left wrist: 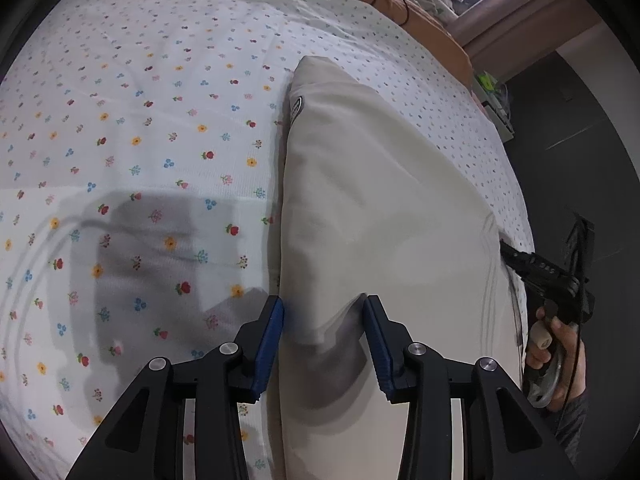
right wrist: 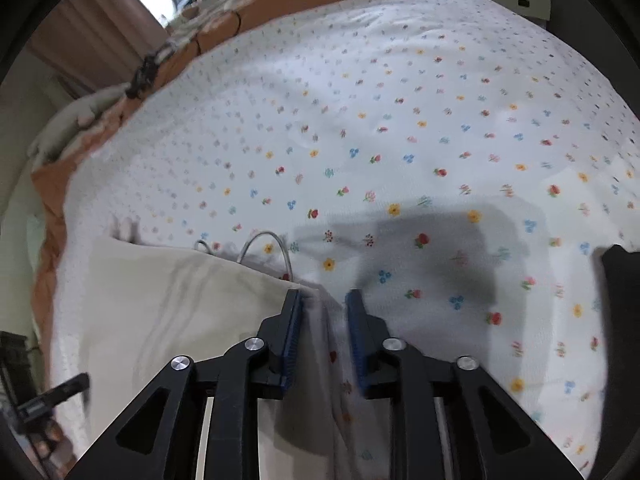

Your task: Fold large clothes

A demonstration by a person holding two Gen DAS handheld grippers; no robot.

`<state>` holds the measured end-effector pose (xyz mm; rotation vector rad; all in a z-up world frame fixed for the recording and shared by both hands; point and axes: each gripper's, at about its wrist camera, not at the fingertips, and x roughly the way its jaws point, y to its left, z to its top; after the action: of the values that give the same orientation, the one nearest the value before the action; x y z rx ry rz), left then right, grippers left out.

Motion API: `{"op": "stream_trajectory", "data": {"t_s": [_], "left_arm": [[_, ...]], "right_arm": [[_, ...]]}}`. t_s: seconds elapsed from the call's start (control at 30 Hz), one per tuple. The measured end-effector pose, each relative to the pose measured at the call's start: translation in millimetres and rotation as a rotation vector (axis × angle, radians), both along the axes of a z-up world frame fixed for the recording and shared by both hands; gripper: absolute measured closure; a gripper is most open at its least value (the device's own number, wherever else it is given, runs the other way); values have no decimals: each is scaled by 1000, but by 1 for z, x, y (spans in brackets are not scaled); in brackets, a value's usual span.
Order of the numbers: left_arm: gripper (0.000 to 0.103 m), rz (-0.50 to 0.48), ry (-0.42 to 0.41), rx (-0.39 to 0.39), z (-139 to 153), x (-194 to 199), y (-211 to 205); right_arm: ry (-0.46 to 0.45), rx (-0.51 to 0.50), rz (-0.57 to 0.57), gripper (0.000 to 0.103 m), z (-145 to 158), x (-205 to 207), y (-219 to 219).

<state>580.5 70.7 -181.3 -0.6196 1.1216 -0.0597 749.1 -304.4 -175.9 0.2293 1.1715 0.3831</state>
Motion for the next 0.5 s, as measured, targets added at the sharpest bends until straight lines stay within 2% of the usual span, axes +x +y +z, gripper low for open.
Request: {"op": "stream_trajectory", "data": {"t_s": [0.1,0.2,0.4,0.5], "left_arm": [[60,3,3,-10,0,0,2],[60,7,2,-12,1,-5,1],[60,14,5,-14,2,-13,-2],[60,8,6,-10,3,-15,-4]], "right_arm": [[-7,103,-33,45,11,-11,-27],[16,192,-1,36,12,-21,-41],[139,291,95,35,-14,-44,-52],[159,361,112,35,-21,-47,-56]]}}
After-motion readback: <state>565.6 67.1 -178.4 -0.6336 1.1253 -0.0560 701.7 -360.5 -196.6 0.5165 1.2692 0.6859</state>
